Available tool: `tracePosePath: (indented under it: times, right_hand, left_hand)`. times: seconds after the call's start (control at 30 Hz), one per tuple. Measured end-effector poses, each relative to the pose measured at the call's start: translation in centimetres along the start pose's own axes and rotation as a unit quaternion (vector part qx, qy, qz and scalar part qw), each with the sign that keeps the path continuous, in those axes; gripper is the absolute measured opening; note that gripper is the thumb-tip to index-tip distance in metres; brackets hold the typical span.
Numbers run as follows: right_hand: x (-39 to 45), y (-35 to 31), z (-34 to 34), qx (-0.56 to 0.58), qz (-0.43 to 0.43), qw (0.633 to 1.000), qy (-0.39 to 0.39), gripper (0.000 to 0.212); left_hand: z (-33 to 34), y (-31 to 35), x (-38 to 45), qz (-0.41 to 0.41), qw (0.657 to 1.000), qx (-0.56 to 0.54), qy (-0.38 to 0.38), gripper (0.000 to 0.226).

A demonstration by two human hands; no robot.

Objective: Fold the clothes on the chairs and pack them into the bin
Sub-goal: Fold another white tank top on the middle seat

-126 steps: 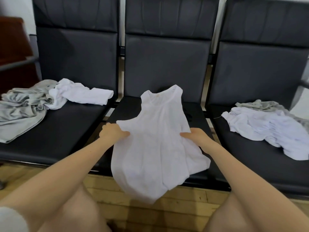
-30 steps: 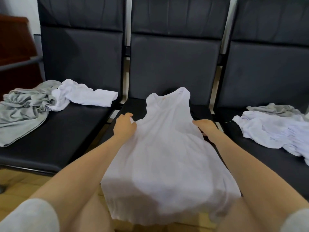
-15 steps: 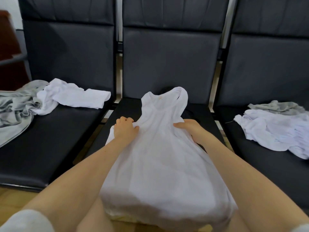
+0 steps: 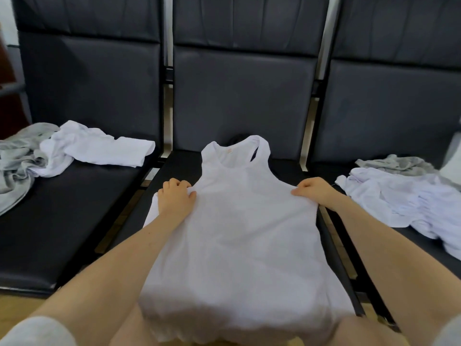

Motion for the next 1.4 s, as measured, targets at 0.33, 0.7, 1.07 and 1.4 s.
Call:
tracePosePath:
  times: [0.33,0.7,1.07,1.4]
  right_hand:
    - [0.9,1.3,0.0,-0.116,-0.017,0.991,0.068,0.003]
    - [7.8,-4.9,1.2,0.056,-0.003,0.993,0.109,0.044]
    - [16.0,-6.0,5.7,0.282,0.12,0.946,0.103,0.03]
    - [16.2,-7.6,5.0,0.253,0.074,0.959,0.104,0.015]
  left_hand:
    - [-0.9,-0.6,-0.2,-0.023,0.997,-0.075,-0.008,0.021]
    - [2.0,3.1,7.6,-0.046,0.965,-0.222,-0.134,0.035]
    - [7.1,3.2,18.1,-0.103,0.964,-0.192,-0.15,0.041]
    - [7.9,4.1,19.5,-0.1,0.956,-0.246,-0.128,0.024]
Point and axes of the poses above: each hand's wrist, its own x-axis towards the middle knuckle, its own z-axis out of the palm, y = z × x, the point moved 9 cm from there along x, towards the middle knuckle, and after that the axes turned 7 degrees about x, right-handed, at the moved point
